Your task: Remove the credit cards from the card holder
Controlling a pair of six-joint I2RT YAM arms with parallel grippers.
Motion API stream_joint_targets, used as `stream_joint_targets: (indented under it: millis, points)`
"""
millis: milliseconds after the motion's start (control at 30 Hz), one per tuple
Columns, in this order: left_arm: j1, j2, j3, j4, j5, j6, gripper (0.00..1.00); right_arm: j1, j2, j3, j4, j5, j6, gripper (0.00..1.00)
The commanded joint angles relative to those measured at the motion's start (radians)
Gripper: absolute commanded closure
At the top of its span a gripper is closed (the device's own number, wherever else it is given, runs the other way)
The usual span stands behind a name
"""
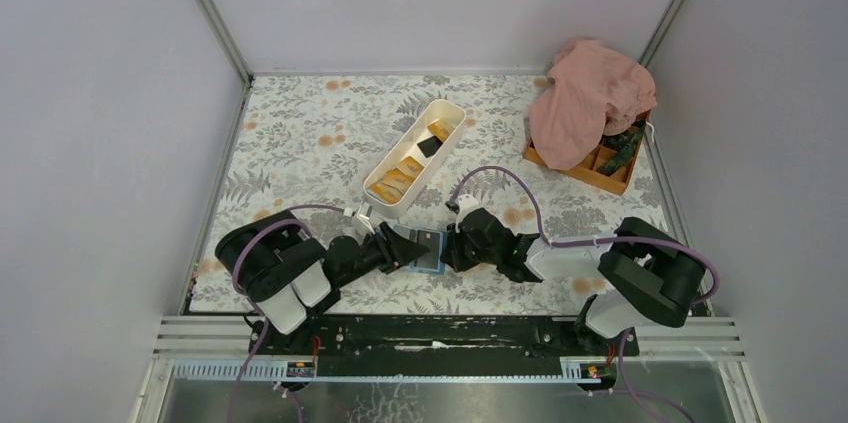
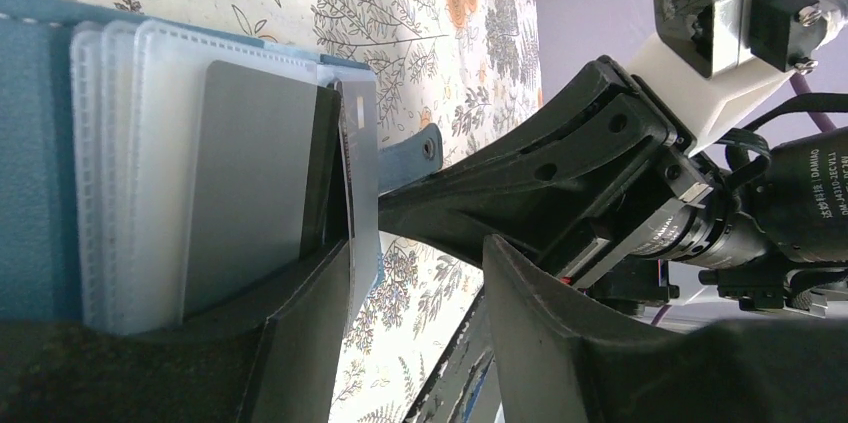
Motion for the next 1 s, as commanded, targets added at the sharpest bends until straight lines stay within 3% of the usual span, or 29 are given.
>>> stream_joint_targets:
  millis: [0,967]
  points:
    - [-0.009,0.036,-0.005,0.164,0.071,-0.015,0.43,0.004,0.052,-0.022,-0.034,-0.021,0.001,1.0]
    - [-0.046,0.194,0.118,0.173,0.15,0.043,0.43,0.003,0.092,0.02,-0.003,-0.072,0.002,1.0]
